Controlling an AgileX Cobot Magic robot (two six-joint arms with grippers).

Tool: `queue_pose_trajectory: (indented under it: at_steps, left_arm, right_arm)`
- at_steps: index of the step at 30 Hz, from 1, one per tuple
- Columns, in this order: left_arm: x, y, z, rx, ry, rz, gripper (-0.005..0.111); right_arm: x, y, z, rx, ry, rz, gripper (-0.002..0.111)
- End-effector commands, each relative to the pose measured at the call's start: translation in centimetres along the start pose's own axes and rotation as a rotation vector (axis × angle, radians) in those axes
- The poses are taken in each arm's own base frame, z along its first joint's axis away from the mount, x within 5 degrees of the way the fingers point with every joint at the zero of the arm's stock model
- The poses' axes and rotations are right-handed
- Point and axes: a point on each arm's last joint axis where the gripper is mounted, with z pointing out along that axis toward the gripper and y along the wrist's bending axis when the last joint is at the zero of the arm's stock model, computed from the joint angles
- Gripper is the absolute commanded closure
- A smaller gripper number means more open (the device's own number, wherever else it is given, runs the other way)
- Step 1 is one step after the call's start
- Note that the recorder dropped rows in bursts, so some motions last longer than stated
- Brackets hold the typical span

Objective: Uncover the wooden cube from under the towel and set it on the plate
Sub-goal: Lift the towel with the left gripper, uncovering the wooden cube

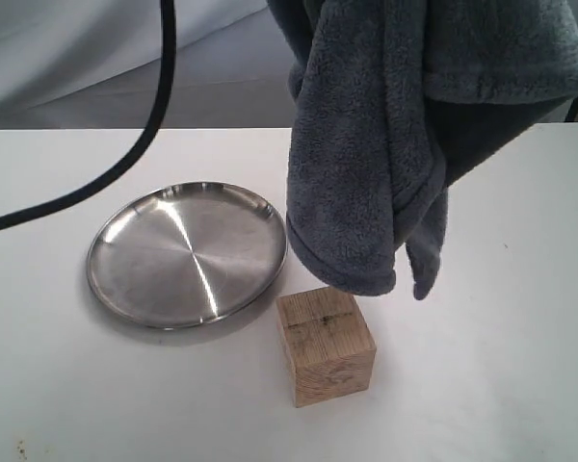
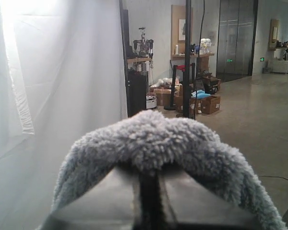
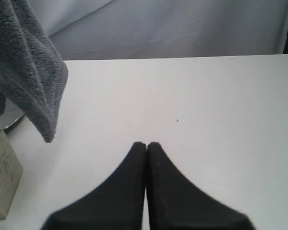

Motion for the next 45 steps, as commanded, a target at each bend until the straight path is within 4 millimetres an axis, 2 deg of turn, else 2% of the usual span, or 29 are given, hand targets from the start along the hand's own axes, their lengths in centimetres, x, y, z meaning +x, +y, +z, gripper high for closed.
queue_pose_trajectory:
  at_steps: [1, 9, 16, 27, 33, 37, 39, 43, 45]
  left_arm:
    - [-1.2, 0.0, -0.4, -0.009, -0.054, -0.018, 0.107]
    - [-4.0, 0.2, -2.8, -0.012, -0.138, -0.011, 0.107]
    - [-7.2, 0.3, -7.0, 0.023, -0.162, 0.053, 0.107]
    - [-7.0, 3.1, -10.4, 0.003, 0.077, 0.126, 0.107]
    - [-7.7, 5.2, -11.4, -0.100, 0.038, 0.062, 0.107]
    - [-6.8, 5.6, -10.1, -0.108, 0.070, 0.059, 0.107]
    - [-5.9, 6.2, -8.6, -0.125, 0.075, 0.058, 0.107]
    - [-3.8, 7.8, -4.4, -0.215, -0.022, -0.011, 0.107]
    - [-1.1, 7.8, -1.2, -0.231, -0.020, 0.010, 0.107]
  right_arm:
    - [0.1, 0.0, 0.0, -0.002, -0.002, 0.004, 0.108]
    - [0.1, 0.0, 0.0, -0.002, -0.002, 0.004, 0.108]
    - [0.1, 0.0, 0.0, -0.002, -0.002, 0.004, 0.108]
    - [0.1, 0.0, 0.0, -0.002, -0.002, 0.004, 0.108]
    - [0.1, 0.0, 0.0, -0.002, -0.002, 0.004, 0.108]
    - [0.1, 0.0, 0.0, -0.002, -0.002, 0.004, 0.108]
    - [0.1, 0.0, 0.0, -0.002, -0.002, 0.004, 0.108]
    - [0.1, 0.0, 0.0, -0.002, -0.002, 0.004, 0.108]
    - [0.1, 0.0, 0.0, -0.002, -0.002, 0.004, 0.108]
